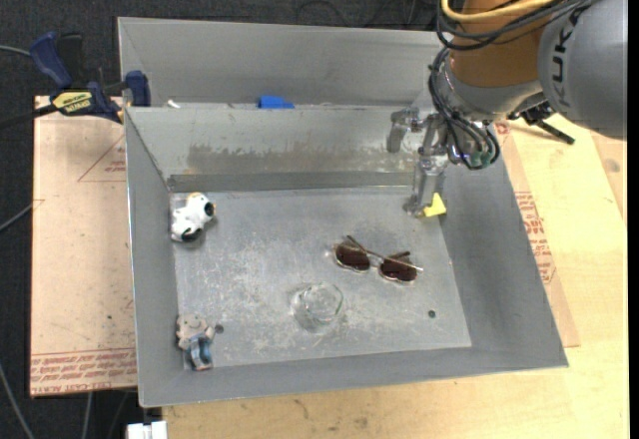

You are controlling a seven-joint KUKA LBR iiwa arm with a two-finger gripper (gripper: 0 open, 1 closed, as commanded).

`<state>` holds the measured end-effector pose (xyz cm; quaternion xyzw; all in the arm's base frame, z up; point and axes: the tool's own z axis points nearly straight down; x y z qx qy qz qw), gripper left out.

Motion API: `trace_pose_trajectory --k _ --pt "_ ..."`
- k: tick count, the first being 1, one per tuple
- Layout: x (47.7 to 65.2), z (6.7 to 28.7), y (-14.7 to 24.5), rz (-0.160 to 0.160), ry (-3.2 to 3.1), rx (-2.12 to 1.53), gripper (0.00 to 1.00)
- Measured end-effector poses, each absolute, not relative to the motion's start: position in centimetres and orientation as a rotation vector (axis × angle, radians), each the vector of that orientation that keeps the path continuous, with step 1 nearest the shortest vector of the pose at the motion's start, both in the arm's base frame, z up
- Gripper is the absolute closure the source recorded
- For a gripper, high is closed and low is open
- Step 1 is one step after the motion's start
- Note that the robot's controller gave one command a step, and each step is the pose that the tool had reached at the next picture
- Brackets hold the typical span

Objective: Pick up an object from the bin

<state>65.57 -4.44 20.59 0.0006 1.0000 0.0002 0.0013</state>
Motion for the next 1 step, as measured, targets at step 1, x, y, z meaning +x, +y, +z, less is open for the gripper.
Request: trace_pose_trajectory --k 1 --pt "64.24 18.7 -2.76 -0.003 3.13 -0.141 0.0"
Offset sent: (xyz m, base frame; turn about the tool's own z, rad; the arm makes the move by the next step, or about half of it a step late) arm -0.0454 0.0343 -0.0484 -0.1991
